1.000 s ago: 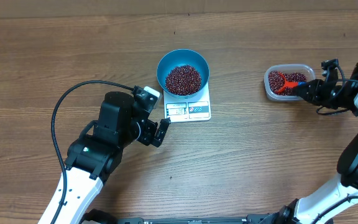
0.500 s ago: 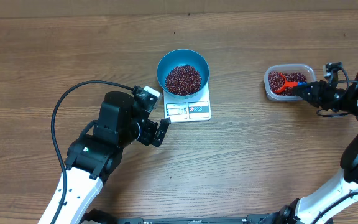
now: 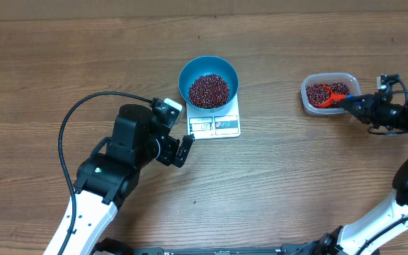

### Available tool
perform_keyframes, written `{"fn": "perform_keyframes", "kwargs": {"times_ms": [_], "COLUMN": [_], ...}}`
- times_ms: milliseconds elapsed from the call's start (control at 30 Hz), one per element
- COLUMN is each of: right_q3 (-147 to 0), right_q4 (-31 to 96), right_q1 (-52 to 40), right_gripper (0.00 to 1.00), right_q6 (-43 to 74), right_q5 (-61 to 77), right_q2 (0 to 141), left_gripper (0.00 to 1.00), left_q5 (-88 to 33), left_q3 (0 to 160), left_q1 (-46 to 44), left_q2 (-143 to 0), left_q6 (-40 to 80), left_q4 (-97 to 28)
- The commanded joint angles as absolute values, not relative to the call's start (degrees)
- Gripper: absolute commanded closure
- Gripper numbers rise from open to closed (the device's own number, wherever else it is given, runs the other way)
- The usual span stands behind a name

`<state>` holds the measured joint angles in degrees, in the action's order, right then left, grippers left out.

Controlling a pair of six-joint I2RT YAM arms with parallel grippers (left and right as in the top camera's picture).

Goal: Scoop item into bowl and weigh 150g on scale
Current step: 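Drag the scoop through the beans to fill it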

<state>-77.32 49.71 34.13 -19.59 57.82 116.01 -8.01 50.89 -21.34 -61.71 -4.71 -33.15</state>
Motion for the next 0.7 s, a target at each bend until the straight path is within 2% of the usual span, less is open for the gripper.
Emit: {"fn": "perform_keyframes", "kwargs": {"times_ms": [0, 667], "right_q3": [-79.3, -79.3], "right_q4": [49.8, 50.5], "right_q1": [34.5, 38.9], "right_gripper": [0.96, 0.96], "right_q6": [-21.7, -22.6], "right_q5": [63.2, 74.3], "right_q2": [116.3, 116.3], "left_gripper": [0.01, 0.0], "left_q5": [-8.8, -8.8], "left_q3": [50.7, 50.7], "left_q1": [-21.1, -21.1], "left_q2": [-60.7, -60.7], "left_q6": [-5.8, -5.8], "left_q4": [-33.0, -33.0]}}
